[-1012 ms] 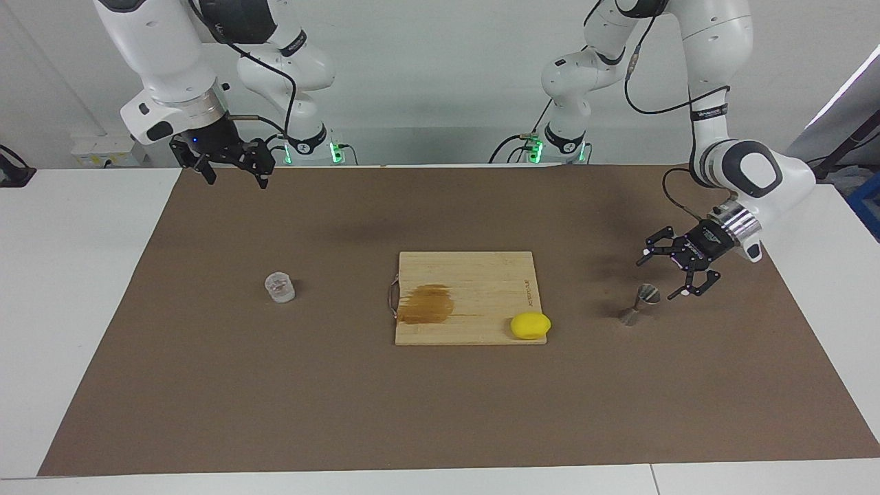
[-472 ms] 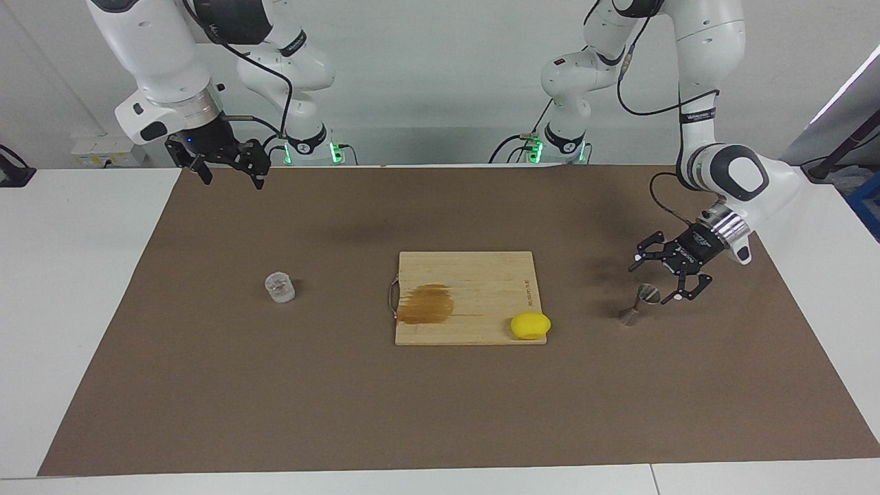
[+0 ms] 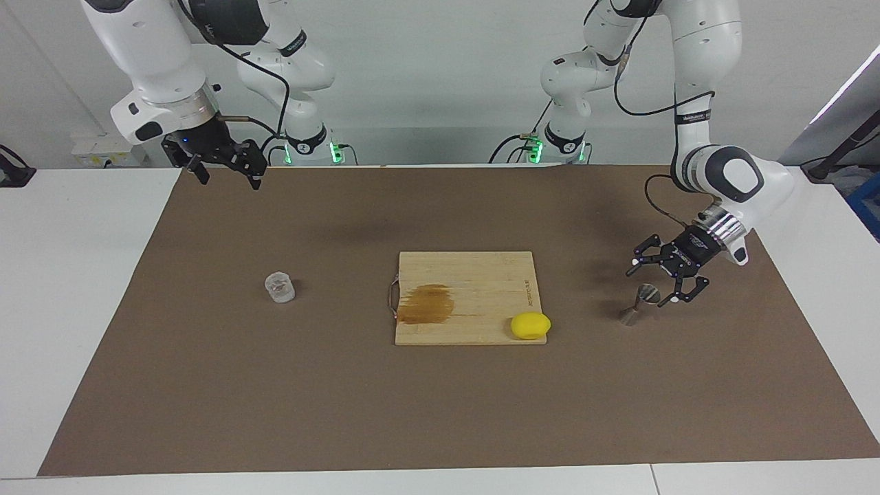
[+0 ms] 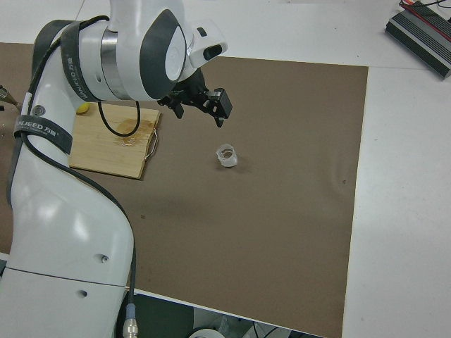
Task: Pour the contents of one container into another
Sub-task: 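Move the left gripper onto the metal cup and close on it, then lift the metal cup with the left gripper toward the wooden board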
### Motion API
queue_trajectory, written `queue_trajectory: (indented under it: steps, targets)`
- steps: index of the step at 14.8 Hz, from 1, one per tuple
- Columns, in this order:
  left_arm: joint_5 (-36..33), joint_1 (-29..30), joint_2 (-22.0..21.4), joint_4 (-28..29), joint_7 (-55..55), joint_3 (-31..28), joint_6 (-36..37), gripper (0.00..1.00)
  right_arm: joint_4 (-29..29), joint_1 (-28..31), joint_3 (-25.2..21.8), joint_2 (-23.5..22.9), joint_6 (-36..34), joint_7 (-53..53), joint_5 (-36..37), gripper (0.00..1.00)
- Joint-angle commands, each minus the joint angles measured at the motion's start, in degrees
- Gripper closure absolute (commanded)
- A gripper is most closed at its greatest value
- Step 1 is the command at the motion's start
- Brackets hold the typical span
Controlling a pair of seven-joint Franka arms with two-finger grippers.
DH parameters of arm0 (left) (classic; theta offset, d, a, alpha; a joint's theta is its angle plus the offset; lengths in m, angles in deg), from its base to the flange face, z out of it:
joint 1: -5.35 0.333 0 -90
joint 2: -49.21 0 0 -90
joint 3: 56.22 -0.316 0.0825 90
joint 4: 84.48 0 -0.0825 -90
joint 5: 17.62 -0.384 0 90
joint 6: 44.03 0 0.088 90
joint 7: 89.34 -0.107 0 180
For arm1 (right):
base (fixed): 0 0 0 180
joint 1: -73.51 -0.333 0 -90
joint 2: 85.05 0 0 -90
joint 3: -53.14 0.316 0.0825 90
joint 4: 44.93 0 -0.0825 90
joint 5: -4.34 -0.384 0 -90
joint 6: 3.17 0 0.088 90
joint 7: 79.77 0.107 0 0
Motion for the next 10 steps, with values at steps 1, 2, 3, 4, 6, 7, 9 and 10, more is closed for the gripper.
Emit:
queue_trajectory:
  steps: [1, 2, 3, 4, 6, 7, 9, 10]
  targets:
    - [1.47, -0.39, -1.57, 1.99, -0.98, -0.42, -1.3, 0.11, -1.23, 0.91, 0.2, 1.3, -0.52, -1.93, -1.15, 0.0]
    - [1.47, -0.47, -1.57, 1.99, -0.98, -0.42, -1.39, 0.13, -1.23, 0.91, 0.2, 1.3, -0.52, -1.93, -1.15, 0.0]
    - [1.56, -0.48, -1.57, 2.08, -0.98, -0.42, -1.39, 0.15, -1.23, 0.91, 0.2, 1.3, -0.52, -1.93, -1.15, 0.0]
    - [2.08, -0.48, -1.57, 2.08, -0.98, -0.42, -1.39, 0.18, -1.23, 0.91, 0.2, 1.3, -0.52, -1.93, -1.15, 0.0]
    - [2.17, -0.48, -1.57, 2.17, -0.89, -0.42, -1.56, 0.27, -1.23, 0.91, 0.2, 1.3, -0.52, -1.93, -1.15, 0.0]
    - [2.26, -0.48, -1.66, 2.17, -0.89, -0.42, -1.56, 0.35, -1.23, 1.0, 0.2, 1.3, -0.52, -1.93, -1.15, 0.0]
    - [2.61, -0.3, -1.66, 2.26, -0.89, -0.42, -1.48, 0.74, -1.23, 1.0, 0.2, 1.3, -0.52, -1.93, -1.15, 0.0]
    - [2.61, -0.21, -1.74, 2.26, -0.8, -0.42, -1.21, 0.87, -1.23, 1.0, 0.2, 1.3, -0.52, -1.75, -1.15, 0.0]
